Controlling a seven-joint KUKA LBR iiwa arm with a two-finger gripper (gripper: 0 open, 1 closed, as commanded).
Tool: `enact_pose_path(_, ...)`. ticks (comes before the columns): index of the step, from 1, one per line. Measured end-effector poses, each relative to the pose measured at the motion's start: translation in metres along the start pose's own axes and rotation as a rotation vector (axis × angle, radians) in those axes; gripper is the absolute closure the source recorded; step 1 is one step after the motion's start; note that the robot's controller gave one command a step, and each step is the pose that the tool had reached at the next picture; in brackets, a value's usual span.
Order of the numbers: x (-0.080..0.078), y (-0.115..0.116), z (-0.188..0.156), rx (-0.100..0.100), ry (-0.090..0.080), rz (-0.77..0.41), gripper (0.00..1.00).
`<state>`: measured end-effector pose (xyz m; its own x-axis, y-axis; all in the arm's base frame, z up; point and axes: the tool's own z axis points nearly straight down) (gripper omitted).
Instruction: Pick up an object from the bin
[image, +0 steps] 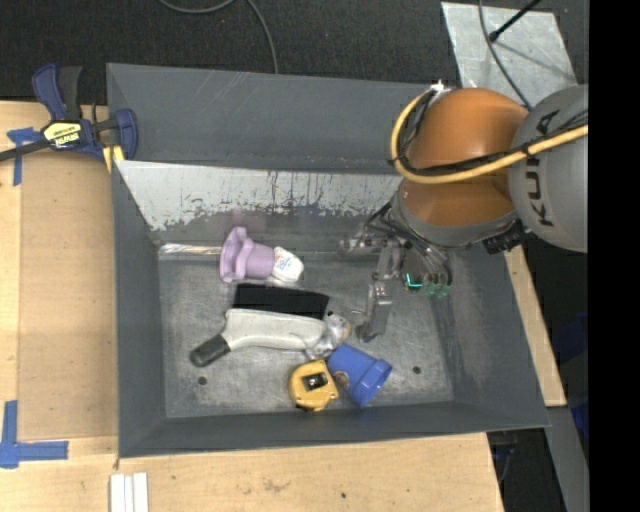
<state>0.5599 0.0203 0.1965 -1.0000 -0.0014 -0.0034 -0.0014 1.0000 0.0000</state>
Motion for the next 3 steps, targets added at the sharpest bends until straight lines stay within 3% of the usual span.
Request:
enact_pose_path(1,0.01,0.022,0.04,0.0,-0.009,0.042,0.0)
enact_pose_path(2,0.037,0.039,0.072,0.0,0.005,-0.072,0.0)
enact_pose_path(3,0.051,0.029,0.088,0.0,-0.001,-0.257,0.0)
